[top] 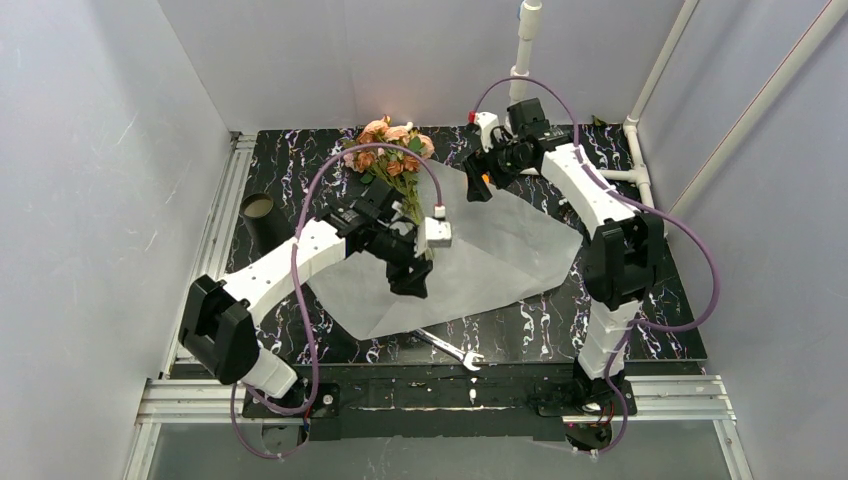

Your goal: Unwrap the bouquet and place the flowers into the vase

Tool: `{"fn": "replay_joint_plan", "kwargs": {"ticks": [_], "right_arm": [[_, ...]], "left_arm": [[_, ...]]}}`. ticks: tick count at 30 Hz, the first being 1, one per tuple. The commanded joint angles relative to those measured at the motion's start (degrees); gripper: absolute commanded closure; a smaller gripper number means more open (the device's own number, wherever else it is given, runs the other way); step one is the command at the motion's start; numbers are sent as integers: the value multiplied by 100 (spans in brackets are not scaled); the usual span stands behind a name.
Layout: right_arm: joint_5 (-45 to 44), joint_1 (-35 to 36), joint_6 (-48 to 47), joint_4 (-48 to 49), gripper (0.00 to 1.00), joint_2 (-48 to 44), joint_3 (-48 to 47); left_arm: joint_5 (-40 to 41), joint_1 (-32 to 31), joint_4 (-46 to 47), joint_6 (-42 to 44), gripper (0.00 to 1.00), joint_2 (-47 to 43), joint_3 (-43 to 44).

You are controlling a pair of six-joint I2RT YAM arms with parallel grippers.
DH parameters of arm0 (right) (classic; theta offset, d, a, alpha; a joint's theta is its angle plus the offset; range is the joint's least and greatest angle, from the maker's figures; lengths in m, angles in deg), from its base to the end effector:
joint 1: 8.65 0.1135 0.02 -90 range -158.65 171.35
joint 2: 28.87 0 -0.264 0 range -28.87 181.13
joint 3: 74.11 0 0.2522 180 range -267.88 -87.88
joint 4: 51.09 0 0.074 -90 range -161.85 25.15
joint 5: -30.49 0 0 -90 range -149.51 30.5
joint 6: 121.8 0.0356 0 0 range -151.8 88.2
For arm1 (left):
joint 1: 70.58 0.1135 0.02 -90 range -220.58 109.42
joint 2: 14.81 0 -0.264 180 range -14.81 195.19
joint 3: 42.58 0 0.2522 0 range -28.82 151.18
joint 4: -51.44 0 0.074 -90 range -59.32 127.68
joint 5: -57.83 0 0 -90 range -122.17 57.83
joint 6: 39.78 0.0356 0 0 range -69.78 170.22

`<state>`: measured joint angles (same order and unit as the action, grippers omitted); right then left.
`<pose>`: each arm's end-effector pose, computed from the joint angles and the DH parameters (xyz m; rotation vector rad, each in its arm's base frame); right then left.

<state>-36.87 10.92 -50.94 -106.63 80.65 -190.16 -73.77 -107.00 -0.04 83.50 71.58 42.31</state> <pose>0.3995 0.1566 0.3103 -0.9599 2.1935 0.4813 0.2403 -0.2067 0.2900 1.6002 1.7712 -0.9209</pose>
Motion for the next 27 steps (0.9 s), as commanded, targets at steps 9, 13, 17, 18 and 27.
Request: {"fn": "replay_joint_plan", "kwargs": {"ticks": [9,13,17,18,27], "right_arm": [[1158,232,-1071,-740,27,884,103],[1539,238,-1228,-1231,34,939,111],[1613,510,-2076,-1796,36,401,954],[1492,602,-2337,-1927,36,238,1184],[-15,927,-3675,-1817,11,-1411,3303]], "left_arm": [[-18,-344,-489,45,40,-652,-90],[-853,937,271,-1412,39,-592,130],[-398,1304,441,-1426,39,-683,209],[-126,1352,701,-1591,38,-763,92],[1523,1410,129,-743,2,-471,-510]]}}
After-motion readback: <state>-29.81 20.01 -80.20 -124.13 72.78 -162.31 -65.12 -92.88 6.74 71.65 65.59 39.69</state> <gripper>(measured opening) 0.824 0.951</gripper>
